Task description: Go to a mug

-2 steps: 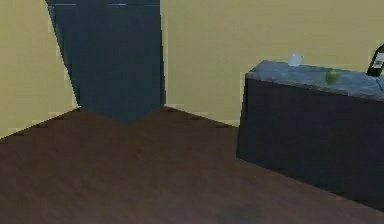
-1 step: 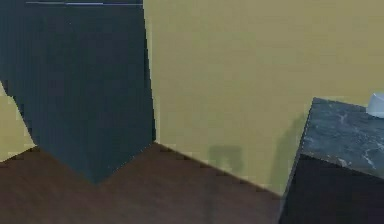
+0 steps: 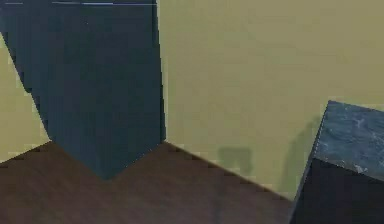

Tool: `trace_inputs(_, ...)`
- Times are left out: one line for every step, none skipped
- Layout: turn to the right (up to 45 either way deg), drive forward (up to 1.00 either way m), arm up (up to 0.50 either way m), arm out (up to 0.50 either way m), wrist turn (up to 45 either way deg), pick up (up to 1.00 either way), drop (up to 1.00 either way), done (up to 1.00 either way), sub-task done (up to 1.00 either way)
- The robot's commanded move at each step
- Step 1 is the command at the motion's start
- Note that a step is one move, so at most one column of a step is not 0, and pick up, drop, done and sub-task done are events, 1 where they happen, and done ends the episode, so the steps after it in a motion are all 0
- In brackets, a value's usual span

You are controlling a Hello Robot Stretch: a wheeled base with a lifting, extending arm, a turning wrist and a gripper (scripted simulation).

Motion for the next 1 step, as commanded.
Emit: trace_inputs(0.0, 0.25, 0.00, 0.00, 0.0, 0.00, 0.00, 0.00, 0.00)
